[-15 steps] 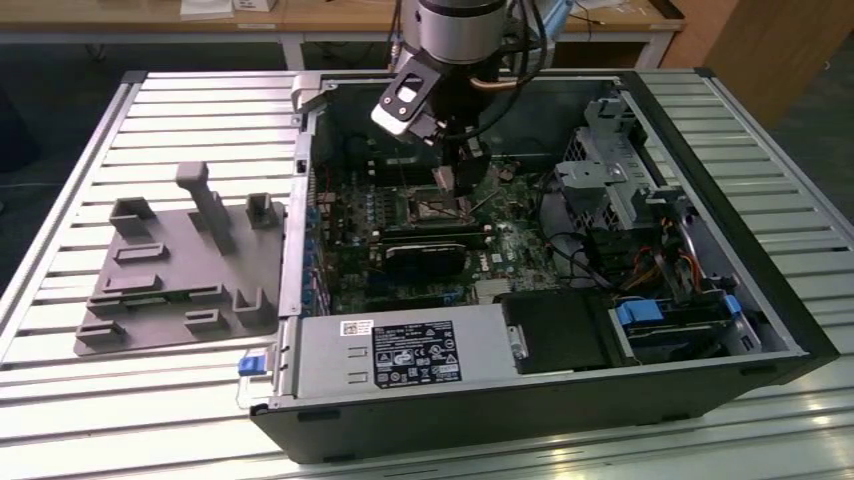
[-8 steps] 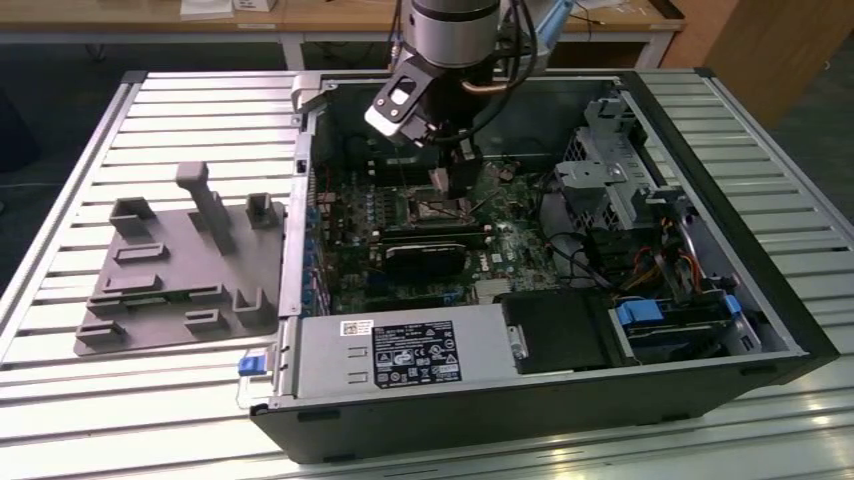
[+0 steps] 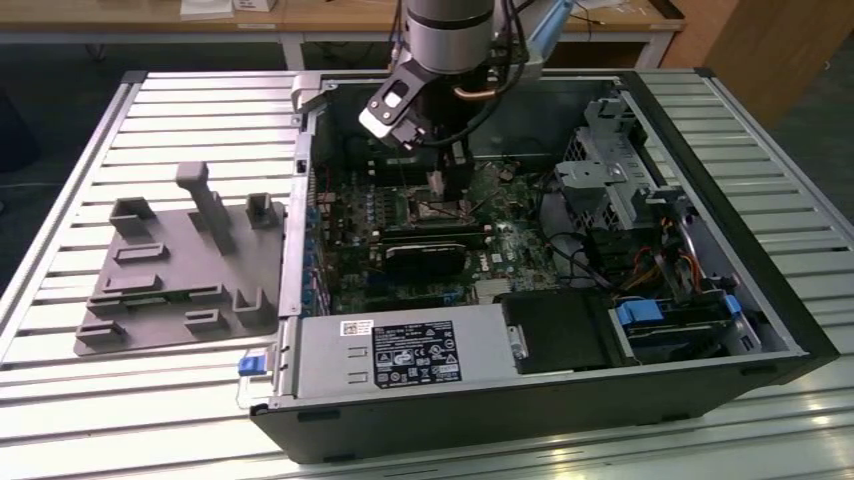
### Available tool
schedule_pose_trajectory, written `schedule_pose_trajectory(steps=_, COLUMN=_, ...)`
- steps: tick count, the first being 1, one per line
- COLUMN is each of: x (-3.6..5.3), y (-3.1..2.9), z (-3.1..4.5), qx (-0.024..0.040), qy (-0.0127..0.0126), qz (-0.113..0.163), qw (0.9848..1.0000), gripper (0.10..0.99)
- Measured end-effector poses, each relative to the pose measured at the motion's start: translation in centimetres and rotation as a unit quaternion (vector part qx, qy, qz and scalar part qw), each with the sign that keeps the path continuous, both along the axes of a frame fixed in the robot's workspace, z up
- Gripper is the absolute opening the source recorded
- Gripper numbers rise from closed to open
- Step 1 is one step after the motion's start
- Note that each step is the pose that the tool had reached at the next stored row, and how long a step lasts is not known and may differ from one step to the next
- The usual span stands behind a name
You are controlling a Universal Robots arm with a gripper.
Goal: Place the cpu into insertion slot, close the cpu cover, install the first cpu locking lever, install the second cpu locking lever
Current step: 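Place the cpu into insertion slot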
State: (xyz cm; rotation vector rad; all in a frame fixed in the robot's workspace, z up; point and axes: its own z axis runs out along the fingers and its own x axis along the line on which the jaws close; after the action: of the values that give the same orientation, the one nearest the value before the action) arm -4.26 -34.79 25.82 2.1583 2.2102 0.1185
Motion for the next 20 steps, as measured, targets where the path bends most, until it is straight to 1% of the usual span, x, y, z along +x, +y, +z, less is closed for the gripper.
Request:
schedule_pose_trajectory(steps=3, x=-0.15, y=0.21, z=-0.27, qx=0.0001, qy=-0.0002, qz=-0.008, qw=1.0, gripper=0.537)
schedule_pose_trajectory(steps=13, x=-0.3, y=1.22, z=-1.59, qx=0.0001, qy=-0.0002, qz=-0.028, qw=0.9996, gripper=0.537)
schedule_pose_trajectory(steps=20, x=-0.37, y=1.51, z=-2.76, qx=0.0, qy=-0.0001, qz=-0.029, qw=0.9996, gripper=0.537)
